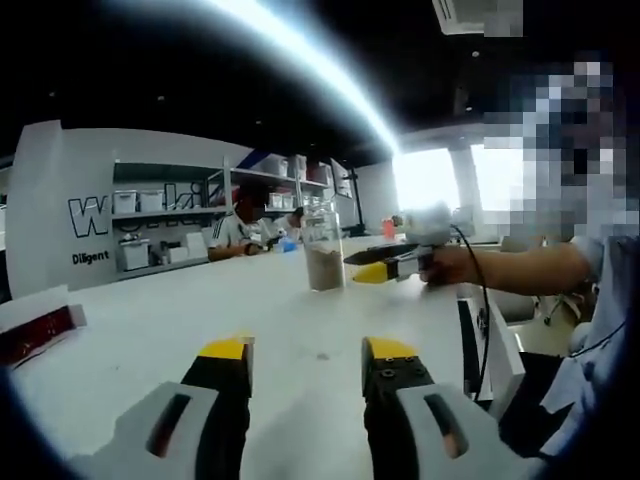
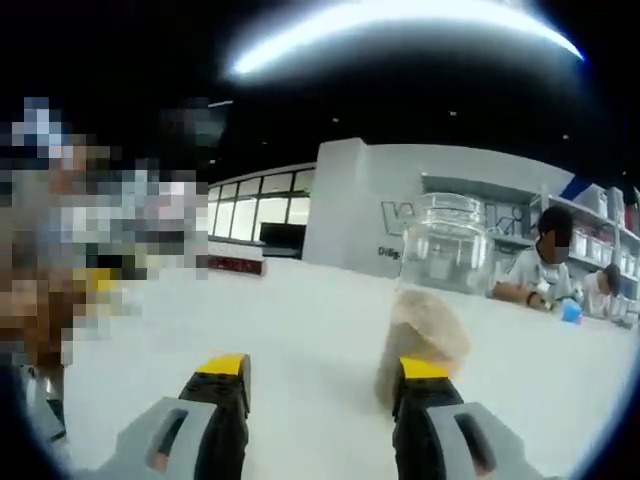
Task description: Tear open the coffee pouch, take out the coffee, and pour the coffee from the pouch into the cup
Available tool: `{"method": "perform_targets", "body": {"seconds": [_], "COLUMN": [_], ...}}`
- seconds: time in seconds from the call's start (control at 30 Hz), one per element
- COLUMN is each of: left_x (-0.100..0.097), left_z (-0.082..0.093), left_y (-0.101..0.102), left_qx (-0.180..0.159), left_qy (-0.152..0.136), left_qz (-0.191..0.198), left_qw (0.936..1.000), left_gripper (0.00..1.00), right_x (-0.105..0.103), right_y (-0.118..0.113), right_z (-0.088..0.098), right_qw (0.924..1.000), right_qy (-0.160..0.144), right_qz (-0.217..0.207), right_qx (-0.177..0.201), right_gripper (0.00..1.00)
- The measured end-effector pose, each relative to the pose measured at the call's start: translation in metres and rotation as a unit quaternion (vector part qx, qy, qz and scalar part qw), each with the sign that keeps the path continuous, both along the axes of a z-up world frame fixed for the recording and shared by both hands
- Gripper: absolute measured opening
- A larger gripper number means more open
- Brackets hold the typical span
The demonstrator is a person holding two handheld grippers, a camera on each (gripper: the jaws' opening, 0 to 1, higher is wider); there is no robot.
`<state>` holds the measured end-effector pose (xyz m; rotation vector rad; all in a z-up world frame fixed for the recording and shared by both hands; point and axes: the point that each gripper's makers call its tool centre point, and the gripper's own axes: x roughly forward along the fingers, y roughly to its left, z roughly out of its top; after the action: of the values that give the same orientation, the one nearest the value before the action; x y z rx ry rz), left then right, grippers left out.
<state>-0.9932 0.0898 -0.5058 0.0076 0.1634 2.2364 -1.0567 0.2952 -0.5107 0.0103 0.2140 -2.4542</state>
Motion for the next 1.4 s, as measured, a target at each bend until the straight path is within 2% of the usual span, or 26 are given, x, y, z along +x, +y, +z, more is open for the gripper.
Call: {"method": "perform_targets", "body": {"seconds": [0.43,0.63,1.0,1.4], "left_x": [0.001,0.003,0.010,0.021], "left_z": [-0.001,-0.001,-0.002,-0.001], "left_y": [0.003,0.005,0.014,0.022], "left_qx": [-0.002,-0.006,-0.011,-0.013], "left_qy": [-0.001,0.001,0.006,0.013], "left_qz": [-0.009,-0.013,-0.042,-0.073], "left_qw": [1.0000,0.9999,0.9991,0.9972], "left_gripper": [0.50,0.55,0.62,0.69], "right_x": [0.037,0.043,0.059,0.075], "right_y": [-0.037,-0.043,-0.060,-0.074], "right_z": [0.005,0.008,0.012,0.015], "right_qw": [0.9950,0.9919,0.9824,0.9697], "right_qy": [0.015,0.019,0.036,0.049], "right_qz": [0.099,0.126,0.183,0.239], "right_qx": [-0.005,-0.008,-0.005,-0.003], "right_gripper": [0.66,0.70,0.76,0.79]}}
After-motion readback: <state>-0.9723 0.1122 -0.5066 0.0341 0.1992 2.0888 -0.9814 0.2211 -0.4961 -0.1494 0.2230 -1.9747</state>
